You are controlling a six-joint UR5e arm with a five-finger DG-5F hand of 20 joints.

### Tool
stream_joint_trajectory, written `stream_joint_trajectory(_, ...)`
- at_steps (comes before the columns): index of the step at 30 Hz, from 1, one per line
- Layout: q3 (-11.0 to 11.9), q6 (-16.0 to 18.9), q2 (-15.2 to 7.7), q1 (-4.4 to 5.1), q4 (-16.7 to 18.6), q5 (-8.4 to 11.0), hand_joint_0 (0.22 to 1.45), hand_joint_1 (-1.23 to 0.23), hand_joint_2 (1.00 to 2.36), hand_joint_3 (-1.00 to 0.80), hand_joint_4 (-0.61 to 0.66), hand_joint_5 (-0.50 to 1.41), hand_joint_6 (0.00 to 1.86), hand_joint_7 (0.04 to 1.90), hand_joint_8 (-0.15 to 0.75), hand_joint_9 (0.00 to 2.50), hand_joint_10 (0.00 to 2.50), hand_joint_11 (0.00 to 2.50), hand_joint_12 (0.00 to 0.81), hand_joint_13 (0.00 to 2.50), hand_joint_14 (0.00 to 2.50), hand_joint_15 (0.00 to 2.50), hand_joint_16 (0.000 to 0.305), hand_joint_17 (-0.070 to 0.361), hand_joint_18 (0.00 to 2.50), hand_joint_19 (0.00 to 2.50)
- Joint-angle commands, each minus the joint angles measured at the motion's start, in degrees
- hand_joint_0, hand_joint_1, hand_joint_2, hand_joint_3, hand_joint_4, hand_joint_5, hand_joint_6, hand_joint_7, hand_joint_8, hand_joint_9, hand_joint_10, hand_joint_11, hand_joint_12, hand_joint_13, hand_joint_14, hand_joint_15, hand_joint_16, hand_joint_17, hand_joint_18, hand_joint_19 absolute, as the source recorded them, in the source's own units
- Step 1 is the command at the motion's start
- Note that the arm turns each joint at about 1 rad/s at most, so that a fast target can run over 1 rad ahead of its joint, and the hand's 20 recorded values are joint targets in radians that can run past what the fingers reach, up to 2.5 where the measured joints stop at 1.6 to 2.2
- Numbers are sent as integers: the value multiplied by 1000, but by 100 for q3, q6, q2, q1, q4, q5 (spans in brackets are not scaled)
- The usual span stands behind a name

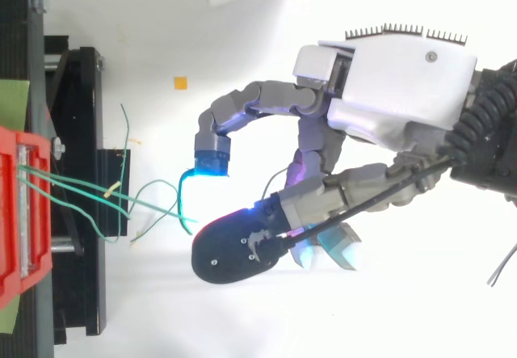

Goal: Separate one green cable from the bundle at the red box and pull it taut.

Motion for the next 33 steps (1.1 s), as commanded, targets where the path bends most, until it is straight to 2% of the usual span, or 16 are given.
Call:
stream_joint_trajectory(1,-2,-3,0,4,0,7,689,-830,1002,-489,6,107,610,1138,185,2013,24,722,342,1504,22,686,34,76,1055,612)
stream_joint_trajectory(8,-2,-3,0,4,0,16,705,-847,1010,-354,5,116,582,1210,180,2015,24,709,341,1505,22,696,33,74,1061,608)
stream_joint_trajectory(33,-2,24,0,13,-9,7,724,-863,1019,-206,26,137,514,1404,170,1969,24,662,334,1493,23,684,31,69,1070,618)
